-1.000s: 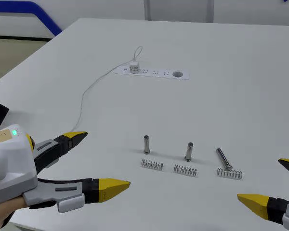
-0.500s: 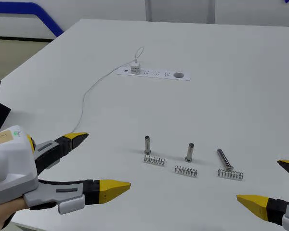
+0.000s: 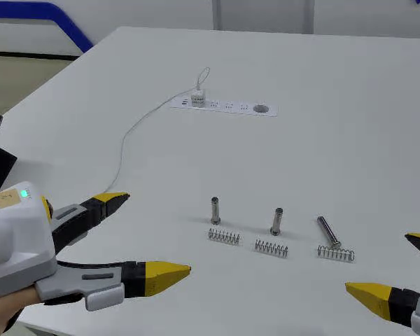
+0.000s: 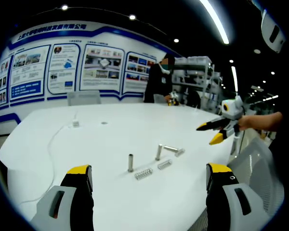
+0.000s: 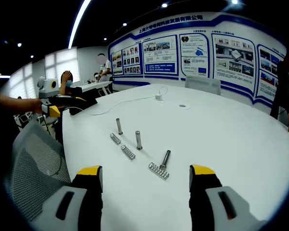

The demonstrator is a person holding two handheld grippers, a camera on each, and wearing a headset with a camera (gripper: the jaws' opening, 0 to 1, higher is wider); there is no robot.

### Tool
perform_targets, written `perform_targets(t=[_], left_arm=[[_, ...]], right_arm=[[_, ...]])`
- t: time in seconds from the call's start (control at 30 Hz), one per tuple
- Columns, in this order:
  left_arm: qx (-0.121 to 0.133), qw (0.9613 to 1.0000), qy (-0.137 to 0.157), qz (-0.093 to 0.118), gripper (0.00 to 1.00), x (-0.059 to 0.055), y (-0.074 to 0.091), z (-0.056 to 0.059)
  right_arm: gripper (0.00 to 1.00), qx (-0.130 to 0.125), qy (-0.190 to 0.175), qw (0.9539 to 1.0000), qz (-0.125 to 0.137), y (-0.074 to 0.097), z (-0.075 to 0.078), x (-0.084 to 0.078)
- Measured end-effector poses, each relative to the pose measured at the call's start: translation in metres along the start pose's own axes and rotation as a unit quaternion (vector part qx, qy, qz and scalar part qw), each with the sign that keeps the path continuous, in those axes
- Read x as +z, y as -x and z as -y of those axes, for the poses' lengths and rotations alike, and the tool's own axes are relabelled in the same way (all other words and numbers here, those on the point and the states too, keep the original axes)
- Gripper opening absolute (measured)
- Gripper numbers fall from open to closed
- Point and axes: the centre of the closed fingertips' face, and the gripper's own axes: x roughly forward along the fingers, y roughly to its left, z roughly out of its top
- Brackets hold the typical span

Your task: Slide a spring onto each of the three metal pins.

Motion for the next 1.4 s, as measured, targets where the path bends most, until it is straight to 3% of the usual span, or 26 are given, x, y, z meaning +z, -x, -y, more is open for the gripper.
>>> perform_targets(t=[0.73, 1.4], left_arm=[[-0.003, 1.0000, 0.003, -0.002, 1.00, -0.003, -0.006, 0.003], [0.002, 1.0000, 0.009, -0.001, 1.00, -0.004, -0.004, -0.001]], right_arm=[[0.72, 0.002, 0.020, 0.9998, -0.005, -0.013, 0.013, 0.008], [0.64, 0.007, 0.038, 0.9990, -0.022, -0.040, 0.031, 0.014]])
